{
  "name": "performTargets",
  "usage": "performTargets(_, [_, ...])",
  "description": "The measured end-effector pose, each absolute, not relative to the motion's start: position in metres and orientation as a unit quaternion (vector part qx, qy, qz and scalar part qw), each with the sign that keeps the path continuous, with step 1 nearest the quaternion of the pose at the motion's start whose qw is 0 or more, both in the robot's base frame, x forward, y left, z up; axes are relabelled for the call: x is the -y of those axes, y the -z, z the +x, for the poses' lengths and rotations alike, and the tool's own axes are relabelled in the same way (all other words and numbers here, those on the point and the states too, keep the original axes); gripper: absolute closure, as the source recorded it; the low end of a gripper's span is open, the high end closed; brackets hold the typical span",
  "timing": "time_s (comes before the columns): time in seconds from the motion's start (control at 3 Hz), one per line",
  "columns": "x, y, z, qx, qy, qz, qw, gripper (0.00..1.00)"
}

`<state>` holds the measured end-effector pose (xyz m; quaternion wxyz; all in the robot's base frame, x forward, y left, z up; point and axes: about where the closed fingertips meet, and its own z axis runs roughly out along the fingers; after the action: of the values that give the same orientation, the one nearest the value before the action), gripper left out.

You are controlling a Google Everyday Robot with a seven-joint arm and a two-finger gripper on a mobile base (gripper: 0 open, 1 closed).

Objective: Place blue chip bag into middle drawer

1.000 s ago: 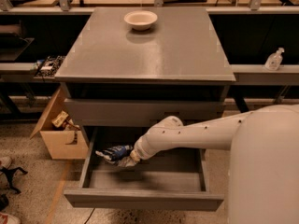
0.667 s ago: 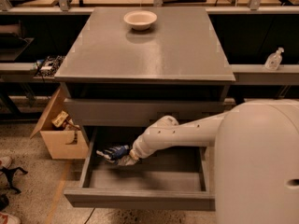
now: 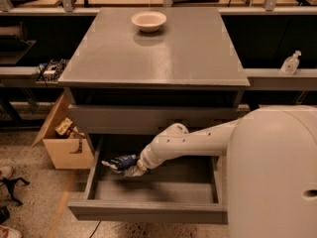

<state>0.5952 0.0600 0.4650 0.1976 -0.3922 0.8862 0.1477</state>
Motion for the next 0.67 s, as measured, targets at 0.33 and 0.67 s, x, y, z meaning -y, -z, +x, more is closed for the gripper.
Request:
performTargets(0.33, [-0.06,-0.465,0.594,-0.884,-0.155,-0.393,0.2,0.27])
performTargets(0.67, [-0.041,-0.478,0.595,-0.884,-0.158,-0.378,0.223,0.04])
